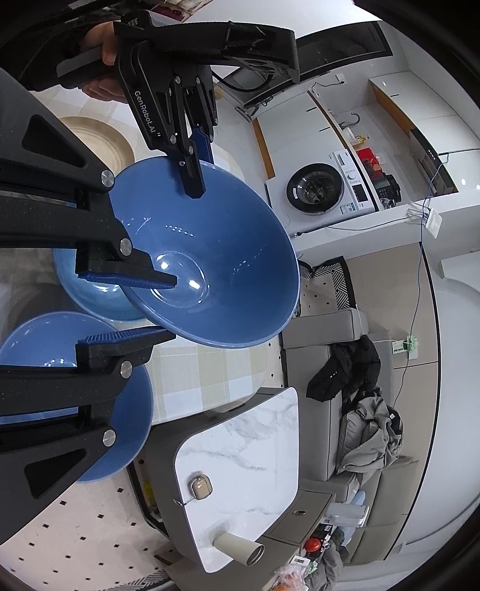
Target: Organize plates and bowls
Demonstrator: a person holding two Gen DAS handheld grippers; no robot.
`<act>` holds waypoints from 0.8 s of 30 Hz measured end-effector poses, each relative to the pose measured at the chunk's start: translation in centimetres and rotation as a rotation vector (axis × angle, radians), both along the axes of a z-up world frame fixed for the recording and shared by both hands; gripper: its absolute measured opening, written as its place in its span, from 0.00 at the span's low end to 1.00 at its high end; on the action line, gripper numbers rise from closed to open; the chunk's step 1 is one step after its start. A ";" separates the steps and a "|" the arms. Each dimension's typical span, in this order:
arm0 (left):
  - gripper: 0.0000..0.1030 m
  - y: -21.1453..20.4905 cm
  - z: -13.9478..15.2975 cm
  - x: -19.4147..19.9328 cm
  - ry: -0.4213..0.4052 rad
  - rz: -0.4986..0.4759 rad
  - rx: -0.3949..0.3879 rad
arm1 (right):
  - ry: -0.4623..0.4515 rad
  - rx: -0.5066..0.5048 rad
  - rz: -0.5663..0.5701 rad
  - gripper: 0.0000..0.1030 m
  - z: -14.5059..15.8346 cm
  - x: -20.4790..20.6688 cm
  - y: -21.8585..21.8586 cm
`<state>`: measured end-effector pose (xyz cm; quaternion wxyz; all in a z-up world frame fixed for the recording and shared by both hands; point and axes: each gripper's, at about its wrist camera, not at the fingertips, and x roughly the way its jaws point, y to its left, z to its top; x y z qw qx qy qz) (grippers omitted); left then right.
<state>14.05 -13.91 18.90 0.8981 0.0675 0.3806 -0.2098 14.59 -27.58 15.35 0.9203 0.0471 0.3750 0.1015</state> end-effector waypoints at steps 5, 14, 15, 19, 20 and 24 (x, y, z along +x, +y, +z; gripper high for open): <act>0.18 1.1 -1.1 -0.6 0.012 0.017 0.004 | 0.007 0.001 0.016 0.21 -0.7 -0.3 0.8; 0.18 0.9 -3.6 0.8 0.051 0.032 0.009 | 0.035 -0.020 0.046 0.21 -2.2 -0.4 1.8; 0.18 0.9 -4.0 1.0 0.056 0.032 0.011 | 0.039 -0.023 0.047 0.21 -2.4 -0.4 1.9; 0.18 1.0 -5.2 1.3 0.073 0.035 0.011 | 0.049 -0.024 0.050 0.21 -2.9 -0.4 2.1; 0.18 1.1 -5.5 1.3 0.078 0.035 0.009 | 0.052 -0.024 0.050 0.21 -3.1 -0.5 2.2; 0.18 1.2 -6.7 1.9 0.091 0.036 0.013 | 0.067 -0.024 0.052 0.21 -3.8 -0.4 2.2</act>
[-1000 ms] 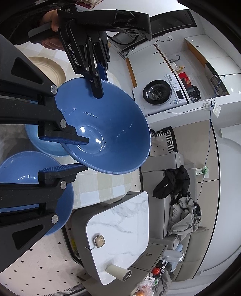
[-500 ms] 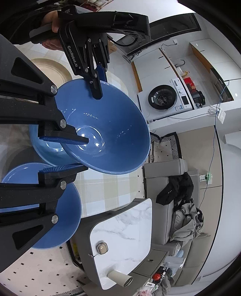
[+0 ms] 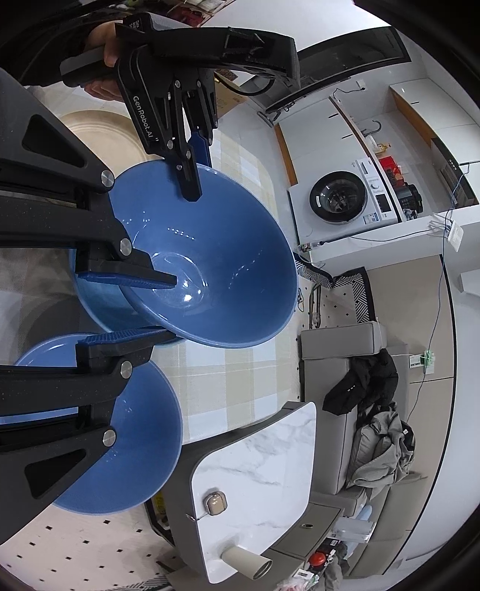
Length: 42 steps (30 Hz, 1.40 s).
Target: Organize plates and bowls
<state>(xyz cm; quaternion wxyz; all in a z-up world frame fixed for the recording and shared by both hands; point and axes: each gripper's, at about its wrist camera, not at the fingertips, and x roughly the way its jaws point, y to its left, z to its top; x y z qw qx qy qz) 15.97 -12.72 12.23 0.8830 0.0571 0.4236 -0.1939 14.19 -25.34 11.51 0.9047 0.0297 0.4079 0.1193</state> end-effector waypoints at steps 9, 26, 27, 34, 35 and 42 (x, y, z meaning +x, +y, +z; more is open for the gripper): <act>0.18 -0.6 -2.3 1.0 0.014 0.003 0.036 | 0.028 -0.027 0.002 0.21 -1.4 0.1 0.6; 0.18 -1.8 -5.4 2.0 0.014 0.000 0.085 | 0.061 -0.089 0.008 0.21 -3.3 0.2 1.2; 0.18 -1.9 -5.6 2.1 0.011 0.000 0.089 | 0.063 -0.092 0.007 0.21 -3.4 0.2 1.2; 0.20 -2.7 -6.3 1.7 -0.002 -0.006 0.128 | 0.076 -0.111 0.007 0.21 -4.0 0.2 1.3; 0.20 -2.9 -6.3 1.7 -0.001 -0.007 0.133 | 0.077 -0.113 0.007 0.21 -4.0 0.2 1.3; 0.23 -3.1 -6.6 1.4 0.005 -0.009 0.162 | 0.076 -0.118 0.010 0.21 -4.2 0.2 1.3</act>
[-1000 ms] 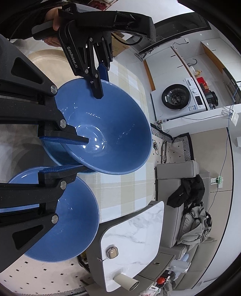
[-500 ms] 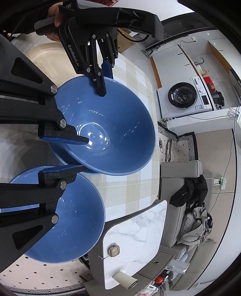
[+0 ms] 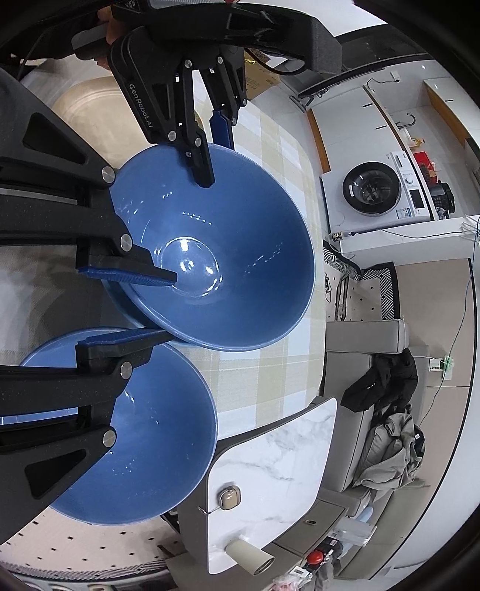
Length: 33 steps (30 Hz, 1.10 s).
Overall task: Organize plates and bowls
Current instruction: 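Open both grippers and withdraw them from the nested blue bowls, then move both grippers toward the nested blue bowls beside the other blue bowl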
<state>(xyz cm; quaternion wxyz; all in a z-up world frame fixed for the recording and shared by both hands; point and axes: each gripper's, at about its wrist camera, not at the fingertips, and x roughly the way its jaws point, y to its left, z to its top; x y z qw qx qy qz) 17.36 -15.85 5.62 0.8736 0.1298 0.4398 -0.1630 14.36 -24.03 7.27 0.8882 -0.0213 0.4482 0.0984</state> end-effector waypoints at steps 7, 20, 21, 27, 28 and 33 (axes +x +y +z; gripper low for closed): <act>0.29 0.2 -0.2 -0.3 0.014 0.000 0.009 | 0.006 -0.011 0.005 0.22 0.0 0.1 -0.1; 0.38 1.6 -0.5 -0.7 0.030 0.039 -0.072 | -0.018 -0.020 0.007 0.34 -0.1 -0.4 -0.5; 0.45 1.8 -0.3 -0.9 0.029 0.048 -0.091 | -0.024 -0.014 0.003 0.37 0.0 -0.4 -0.7; 0.81 2.3 1.4 -2.3 -0.013 0.080 -0.148 | -0.079 0.020 -0.017 0.73 1.7 -1.2 -1.7; 0.83 2.3 1.6 -2.5 -0.010 0.080 -0.158 | -0.088 0.023 -0.024 0.85 2.0 -1.4 -1.9; 0.99 1.9 3.0 -3.9 -0.042 0.080 -0.214 | -0.152 0.041 -0.107 0.98 3.2 -2.9 -3.5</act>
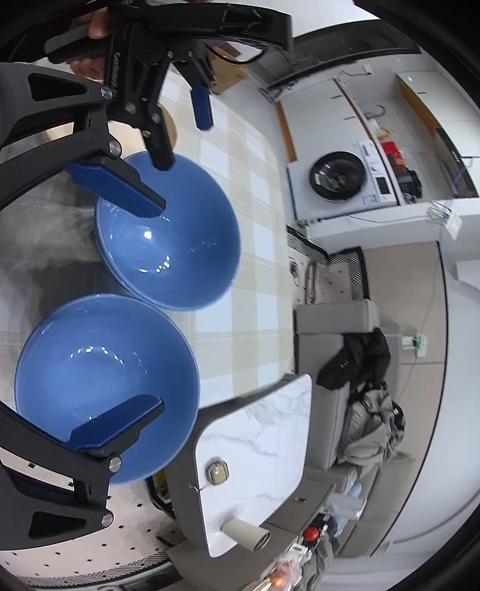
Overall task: Organize plates and bowls
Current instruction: 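Move both grippers toward the nested blue bowls beside the other blue bowl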
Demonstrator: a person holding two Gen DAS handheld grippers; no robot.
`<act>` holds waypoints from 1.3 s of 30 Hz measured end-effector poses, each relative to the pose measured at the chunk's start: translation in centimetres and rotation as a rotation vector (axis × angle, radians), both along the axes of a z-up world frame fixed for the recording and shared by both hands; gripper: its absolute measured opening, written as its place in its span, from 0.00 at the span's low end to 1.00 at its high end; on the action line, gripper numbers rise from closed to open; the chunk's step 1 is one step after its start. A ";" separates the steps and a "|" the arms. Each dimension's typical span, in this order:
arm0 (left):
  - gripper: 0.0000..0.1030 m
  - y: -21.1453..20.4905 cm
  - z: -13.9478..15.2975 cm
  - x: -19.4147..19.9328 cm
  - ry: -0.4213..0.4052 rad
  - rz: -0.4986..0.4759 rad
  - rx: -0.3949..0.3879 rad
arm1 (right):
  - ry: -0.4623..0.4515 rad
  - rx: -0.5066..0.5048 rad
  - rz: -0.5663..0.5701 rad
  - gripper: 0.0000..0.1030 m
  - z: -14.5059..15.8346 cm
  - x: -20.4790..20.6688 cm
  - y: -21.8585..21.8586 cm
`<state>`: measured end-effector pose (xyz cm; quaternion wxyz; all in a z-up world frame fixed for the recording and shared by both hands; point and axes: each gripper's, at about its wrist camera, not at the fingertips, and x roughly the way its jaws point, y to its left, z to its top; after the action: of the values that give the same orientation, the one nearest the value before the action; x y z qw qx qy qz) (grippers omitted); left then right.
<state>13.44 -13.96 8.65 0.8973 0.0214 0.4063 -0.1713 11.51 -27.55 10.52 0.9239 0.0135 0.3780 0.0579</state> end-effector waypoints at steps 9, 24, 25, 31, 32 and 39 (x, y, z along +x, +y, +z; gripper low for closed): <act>0.99 -2.3 0.5 -2.3 0.014 -0.014 0.008 | -0.057 0.063 -0.098 0.99 1.1 -2.3 -3.2; 0.99 -7.1 0.7 -6.4 -0.015 -0.105 0.013 | -0.083 0.110 -0.200 0.99 0.4 -5.6 -8.6; 0.99 -7.3 0.7 -6.5 -0.008 -0.114 0.000 | -0.081 0.123 -0.204 0.99 0.3 -5.8 -9.0; 0.99 -9.7 0.2 -7.3 0.038 -0.162 -0.005 | -0.071 0.140 -0.223 0.99 0.2 -6.5 -10.7; 0.99 -10.1 0.0 -7.4 0.045 -0.167 0.000 | -0.069 0.144 -0.223 0.99 0.2 -6.5 -10.9; 0.99 -12.3 -1.2 -8.2 0.100 -0.181 -0.001 | -0.046 0.128 -0.265 0.99 -0.4 -7.1 -12.5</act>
<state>5.27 -26.29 7.49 0.8567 0.0489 0.4468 -0.2530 4.37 -40.06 10.11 0.9291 0.1209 0.3471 -0.0404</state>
